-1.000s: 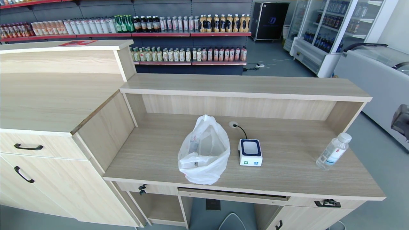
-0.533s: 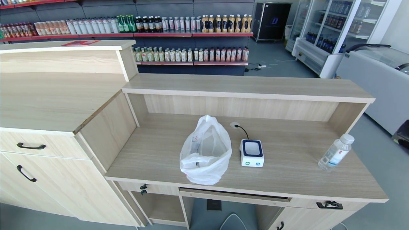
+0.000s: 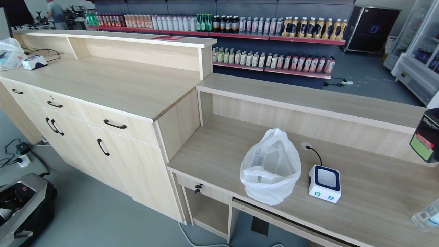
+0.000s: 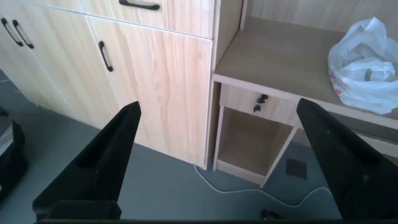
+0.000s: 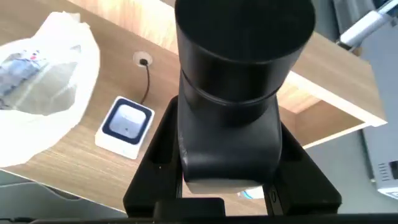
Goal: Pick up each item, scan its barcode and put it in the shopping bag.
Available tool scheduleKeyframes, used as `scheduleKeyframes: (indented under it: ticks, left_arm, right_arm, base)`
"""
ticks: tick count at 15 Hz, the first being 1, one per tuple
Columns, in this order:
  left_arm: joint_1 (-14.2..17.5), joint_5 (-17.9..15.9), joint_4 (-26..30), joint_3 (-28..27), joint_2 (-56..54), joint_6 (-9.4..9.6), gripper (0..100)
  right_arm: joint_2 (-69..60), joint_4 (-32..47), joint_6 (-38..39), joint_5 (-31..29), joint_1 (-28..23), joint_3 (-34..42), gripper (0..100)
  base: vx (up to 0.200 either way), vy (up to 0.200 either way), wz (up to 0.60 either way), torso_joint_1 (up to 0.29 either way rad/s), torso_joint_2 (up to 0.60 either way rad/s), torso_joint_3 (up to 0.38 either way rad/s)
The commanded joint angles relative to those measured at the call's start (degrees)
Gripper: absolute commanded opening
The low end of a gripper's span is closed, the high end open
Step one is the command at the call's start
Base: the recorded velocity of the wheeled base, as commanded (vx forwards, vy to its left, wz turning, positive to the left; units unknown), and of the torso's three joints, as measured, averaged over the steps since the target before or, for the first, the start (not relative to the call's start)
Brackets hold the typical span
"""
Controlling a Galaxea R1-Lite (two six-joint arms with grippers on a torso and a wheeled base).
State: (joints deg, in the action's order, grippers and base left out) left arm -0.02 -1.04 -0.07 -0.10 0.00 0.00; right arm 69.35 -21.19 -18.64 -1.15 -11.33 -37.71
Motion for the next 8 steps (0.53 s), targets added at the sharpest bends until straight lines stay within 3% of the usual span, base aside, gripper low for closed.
scheduleKeyframes:
  ticks: [1,2,3,5,8]
  left_arm:
    - [0.02,-0.02,-0.01,0.01,0.0,0.0,100]
    - [0.02,-0.02,-0.01,0.01,0.0,0.0,100]
    - [0.02,-0.02,-0.01,0.01,0.0,0.0,100]
    - [0.02,-0.02,-0.01,0.01,0.0,0.0,100]
    - [0.02,-0.02,-0.01,0.01,0.0,0.0,100]
  right_arm:
    - [4.56,0.01,7.21,1.41,4.12,1.49,0]
    - [4.74,-1.66,10.11,3.78,3.5,3.16,0]
    - [5.53,-2.37,20.13,8.35,1.74,4.57,0]
    - [9.66,-2.54,31.3,14.77,-2.39,3.96,0]
    - [19.51,-4.48,33.14,23.38,-12.84,2.2,0]
  base:
    - [0.0,0.0,0.0,0.0,0.0,0.0]
    - [0.0,0.0,0.0,0.0,0.0,0.0]
    - [0.0,0.0,0.0,0.0,0.0,0.0]
    - [0.0,0.0,0.0,0.0,0.0,0.0]
    - [0.0,0.0,0.0,0.0,0.0,0.0]
